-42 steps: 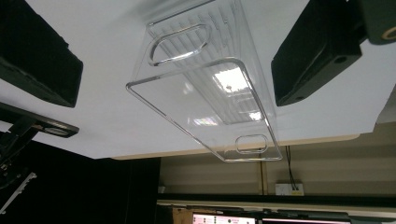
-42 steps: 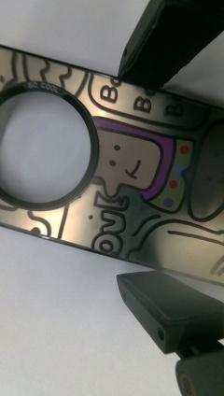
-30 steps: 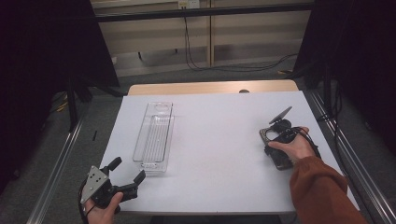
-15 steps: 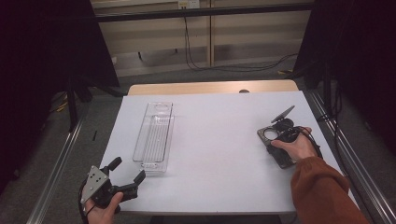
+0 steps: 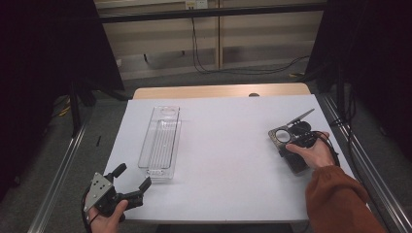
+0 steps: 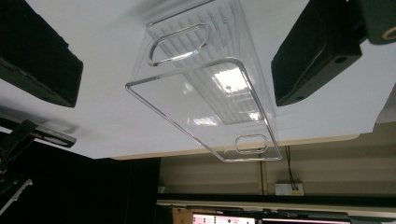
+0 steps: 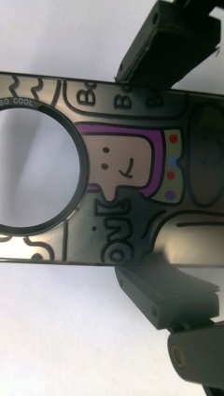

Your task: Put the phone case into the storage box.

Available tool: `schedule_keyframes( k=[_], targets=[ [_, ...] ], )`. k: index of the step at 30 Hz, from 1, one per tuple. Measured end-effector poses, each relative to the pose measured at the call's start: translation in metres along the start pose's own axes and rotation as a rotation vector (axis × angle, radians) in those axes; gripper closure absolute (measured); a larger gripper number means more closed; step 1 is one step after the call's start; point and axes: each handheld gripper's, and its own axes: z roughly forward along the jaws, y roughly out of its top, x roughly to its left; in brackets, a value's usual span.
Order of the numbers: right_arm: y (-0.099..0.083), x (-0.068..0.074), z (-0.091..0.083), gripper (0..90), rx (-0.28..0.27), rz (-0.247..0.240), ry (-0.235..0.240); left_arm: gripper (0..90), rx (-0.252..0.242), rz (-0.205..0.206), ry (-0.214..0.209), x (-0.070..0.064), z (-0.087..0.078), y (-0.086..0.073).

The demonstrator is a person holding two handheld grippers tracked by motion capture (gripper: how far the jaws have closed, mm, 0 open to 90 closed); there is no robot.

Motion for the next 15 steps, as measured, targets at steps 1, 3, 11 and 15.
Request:
schedule_keyframes(
  k=[1, 3, 11, 15],
  targets=[
    [-0.001, 0.000, -0.001, 11.9, -0.010, -0.004, 0.010, 2.2, -0.002, -0.002, -0.006, 0.000, 0.000, 0.000],
    [-0.003, 0.001, -0.004, 12.0, -0.036, -0.013, 0.011, 2.2, -0.003, 0.000, -0.008, 0.000, 0.000, 0.000],
    [-0.011, 0.005, -0.014, 11.9, -0.180, -0.033, 0.050, 2.1, -0.005, -0.003, -0.008, 0.000, 0.000, 0.000],
    [-0.016, 0.006, -0.019, 12.0, -0.276, -0.045, 0.062, 2.1, -0.005, -0.003, -0.007, 0.000, 0.000, 0.000]
  ],
)
